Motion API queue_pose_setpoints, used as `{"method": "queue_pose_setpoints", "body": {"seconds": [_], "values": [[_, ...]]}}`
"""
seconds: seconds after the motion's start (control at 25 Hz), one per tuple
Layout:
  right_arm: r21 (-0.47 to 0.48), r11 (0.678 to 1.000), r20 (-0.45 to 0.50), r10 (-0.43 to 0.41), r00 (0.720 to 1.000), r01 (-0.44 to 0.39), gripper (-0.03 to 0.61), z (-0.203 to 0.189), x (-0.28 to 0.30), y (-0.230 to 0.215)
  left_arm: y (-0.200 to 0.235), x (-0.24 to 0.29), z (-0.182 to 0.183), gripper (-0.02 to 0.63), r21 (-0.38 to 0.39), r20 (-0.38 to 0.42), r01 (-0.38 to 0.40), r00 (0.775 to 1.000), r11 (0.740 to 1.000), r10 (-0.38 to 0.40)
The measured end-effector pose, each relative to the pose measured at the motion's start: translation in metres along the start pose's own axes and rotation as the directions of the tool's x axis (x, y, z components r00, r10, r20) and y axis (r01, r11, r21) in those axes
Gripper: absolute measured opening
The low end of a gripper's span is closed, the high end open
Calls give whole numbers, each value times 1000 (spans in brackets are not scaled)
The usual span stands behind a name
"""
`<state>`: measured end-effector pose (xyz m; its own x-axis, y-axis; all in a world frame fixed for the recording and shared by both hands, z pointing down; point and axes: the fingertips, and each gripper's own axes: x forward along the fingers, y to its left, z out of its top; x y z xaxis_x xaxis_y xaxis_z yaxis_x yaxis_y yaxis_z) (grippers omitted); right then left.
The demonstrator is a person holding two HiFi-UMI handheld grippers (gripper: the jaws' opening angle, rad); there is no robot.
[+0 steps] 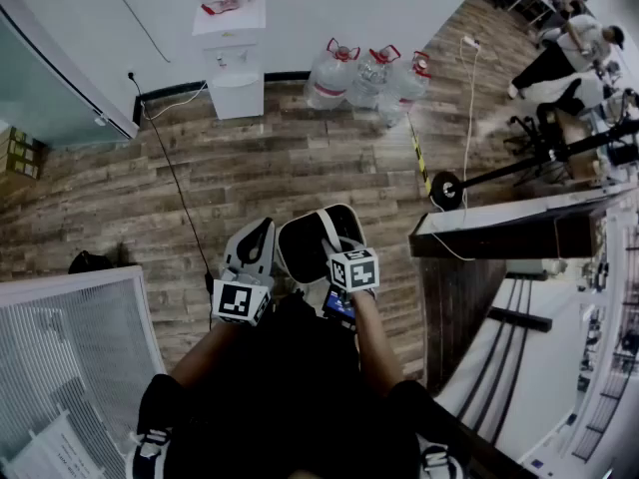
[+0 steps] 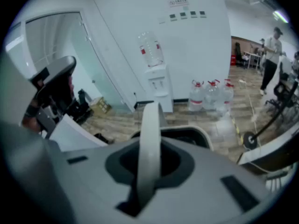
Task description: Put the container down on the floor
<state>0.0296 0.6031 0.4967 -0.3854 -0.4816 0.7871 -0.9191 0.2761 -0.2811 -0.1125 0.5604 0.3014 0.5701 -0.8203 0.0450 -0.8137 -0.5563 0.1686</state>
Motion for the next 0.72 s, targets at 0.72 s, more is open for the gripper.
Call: {"method": "queue_pose_setpoints", "body": {"seconds": [0.72], "values": [[60, 998, -5, 30, 1000, -30, 58, -6, 3, 1, -5, 0, -8, 23, 14, -3, 15, 1000, 1000, -15]]}}
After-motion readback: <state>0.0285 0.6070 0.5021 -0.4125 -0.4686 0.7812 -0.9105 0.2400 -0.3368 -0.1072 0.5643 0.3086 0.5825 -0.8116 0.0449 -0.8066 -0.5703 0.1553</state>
